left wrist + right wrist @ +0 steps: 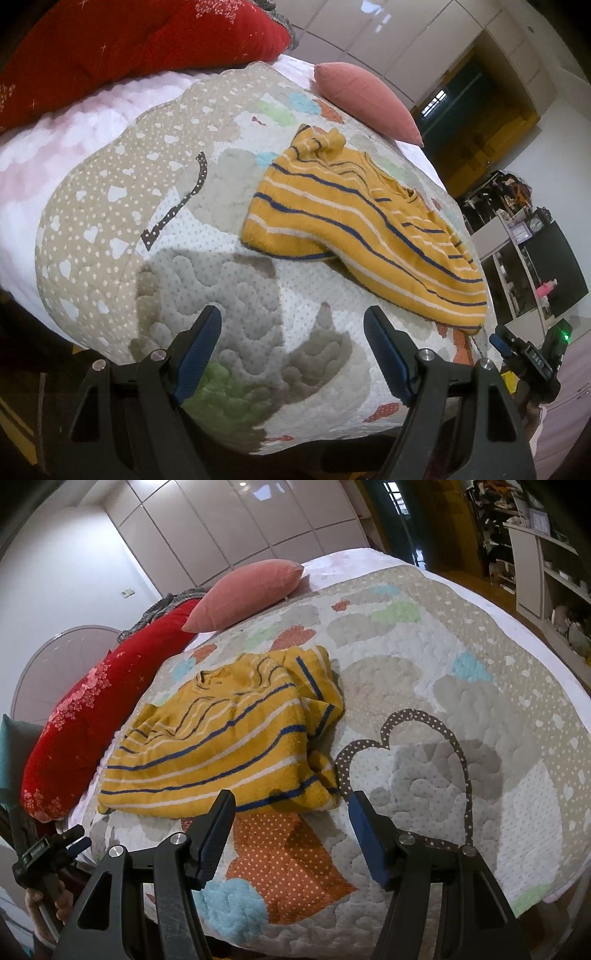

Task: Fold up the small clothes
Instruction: 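Open both grippers and withdraw from the straightened sweater, then grasp the striped yellow sweater side with both grippers and lift it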

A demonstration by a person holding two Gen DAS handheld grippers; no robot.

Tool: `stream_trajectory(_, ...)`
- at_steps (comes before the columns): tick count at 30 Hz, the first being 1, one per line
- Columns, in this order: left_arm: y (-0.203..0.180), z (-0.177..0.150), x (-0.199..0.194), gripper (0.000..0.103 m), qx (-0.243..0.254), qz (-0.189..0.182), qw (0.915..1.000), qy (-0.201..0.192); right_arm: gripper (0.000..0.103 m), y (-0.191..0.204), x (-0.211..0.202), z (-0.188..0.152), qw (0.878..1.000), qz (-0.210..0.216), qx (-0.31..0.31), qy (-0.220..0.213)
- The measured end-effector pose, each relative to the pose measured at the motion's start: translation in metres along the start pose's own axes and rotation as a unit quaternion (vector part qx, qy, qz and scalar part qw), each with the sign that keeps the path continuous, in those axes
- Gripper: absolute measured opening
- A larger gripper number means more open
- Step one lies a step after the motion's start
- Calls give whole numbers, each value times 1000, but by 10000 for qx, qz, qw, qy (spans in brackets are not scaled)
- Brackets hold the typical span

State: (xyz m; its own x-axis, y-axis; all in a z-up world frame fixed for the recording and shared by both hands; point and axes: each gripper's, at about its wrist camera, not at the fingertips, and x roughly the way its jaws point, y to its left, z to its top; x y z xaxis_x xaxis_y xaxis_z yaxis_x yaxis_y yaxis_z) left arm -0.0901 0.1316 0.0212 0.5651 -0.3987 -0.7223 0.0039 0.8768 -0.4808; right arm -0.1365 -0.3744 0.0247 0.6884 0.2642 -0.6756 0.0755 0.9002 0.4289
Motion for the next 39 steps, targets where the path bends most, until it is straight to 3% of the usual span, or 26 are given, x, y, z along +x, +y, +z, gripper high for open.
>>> stream_trajectory(10, 20, 0, 3, 79, -418, -306, 9986, -49, 73, 44, -2, -6, 9967, -11, -803, -136)
stream_trajectory(19, 33, 37, 7, 85, -546, -618, 9961, -318, 77, 121, 36, -24, 9793, 435, -1962, 263)
stream_trajectory(21, 40, 45, 15, 85, -673, -794, 9942, -265, 77, 147, 47, -32, 9705, 529, -2323, 358)
stream_trajectory(26, 40, 71, 49, 89, -863, -1443, 9858, 3, 79, 221, 80, -64, 9296, 404, -3648, 333)
stream_trajectory(29, 30, 93, 71, 90, -644, -1620, 9845, 188, 79, 259, 101, -82, 8990, 42, -4379, 45)
stream_trajectory(32, 18, 121, 103, 90, -439, -2089, 9751, 594, 79, 285, 122, -96, 8701, -239, -4921, -161)
stream_trajectory(35, 10, 137, 131, 90, -179, -2243, 9691, 1016, 79, 307, 146, -106, 8459, -545, -5296, -328)
stream_trajectory(38, 7, 145, 147, 90, -50, -2345, 9634, 1293, 79, 322, 160, -111, 8314, -723, -5481, -562)
stream_trajectory(39, 8, 148, 150, 80, -83, -2472, 9596, 1342, 79, 326, 164, -111, 8294, -736, -5507, -581)
